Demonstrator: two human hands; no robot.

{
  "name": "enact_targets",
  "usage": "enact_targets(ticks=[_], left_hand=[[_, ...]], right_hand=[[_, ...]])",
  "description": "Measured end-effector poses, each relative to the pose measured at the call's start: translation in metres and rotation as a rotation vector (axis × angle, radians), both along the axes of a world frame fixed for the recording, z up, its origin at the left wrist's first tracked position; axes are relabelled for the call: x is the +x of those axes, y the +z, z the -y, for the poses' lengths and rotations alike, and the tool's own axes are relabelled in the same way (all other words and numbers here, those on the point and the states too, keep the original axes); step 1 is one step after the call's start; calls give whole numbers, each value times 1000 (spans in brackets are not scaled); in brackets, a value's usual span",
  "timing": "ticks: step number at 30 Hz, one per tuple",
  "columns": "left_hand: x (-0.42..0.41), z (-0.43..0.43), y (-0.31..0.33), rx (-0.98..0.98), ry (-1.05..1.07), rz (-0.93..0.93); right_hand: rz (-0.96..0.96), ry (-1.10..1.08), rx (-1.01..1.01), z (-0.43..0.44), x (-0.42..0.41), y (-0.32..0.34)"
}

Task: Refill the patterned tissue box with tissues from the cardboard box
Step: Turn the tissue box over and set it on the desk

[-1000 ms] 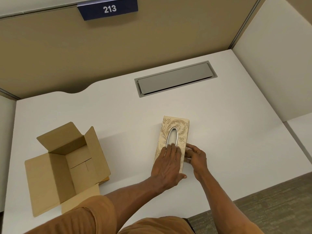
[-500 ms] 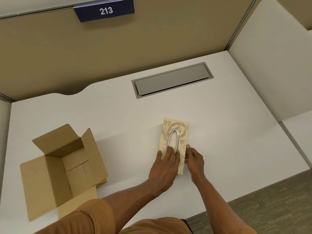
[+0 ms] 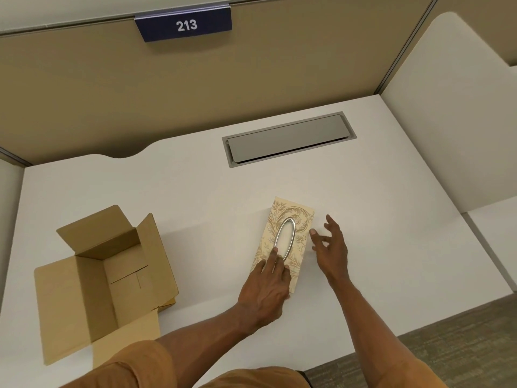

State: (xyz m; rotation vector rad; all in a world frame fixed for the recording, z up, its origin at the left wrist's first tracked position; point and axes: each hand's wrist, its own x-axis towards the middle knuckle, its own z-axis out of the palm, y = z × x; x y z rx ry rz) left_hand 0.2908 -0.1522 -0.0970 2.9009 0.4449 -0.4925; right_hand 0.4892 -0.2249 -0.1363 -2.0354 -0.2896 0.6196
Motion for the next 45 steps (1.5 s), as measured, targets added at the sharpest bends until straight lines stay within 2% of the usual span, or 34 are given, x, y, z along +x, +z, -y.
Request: enact_targets(ticks=[7,10,18,26,32,45], left_hand=[[9,4,0,2,96,70],[7,6,2,-6,132,49],[-19,-15,-2,-50,314,85],[-56,-50,-11,-53,487,131],[-42,-81,-6,-118,508,98],[6,-158,4,-66,532,115]], right_hand=[[310,467,-156,-23,30,12],[348,548,-194,-29,37,15],[316,453,-177,-29,27,19],[470,413,-262,-26,-15,10],[584,425,-334,-43,-27,12],[637,581,-438,-114,5,10]])
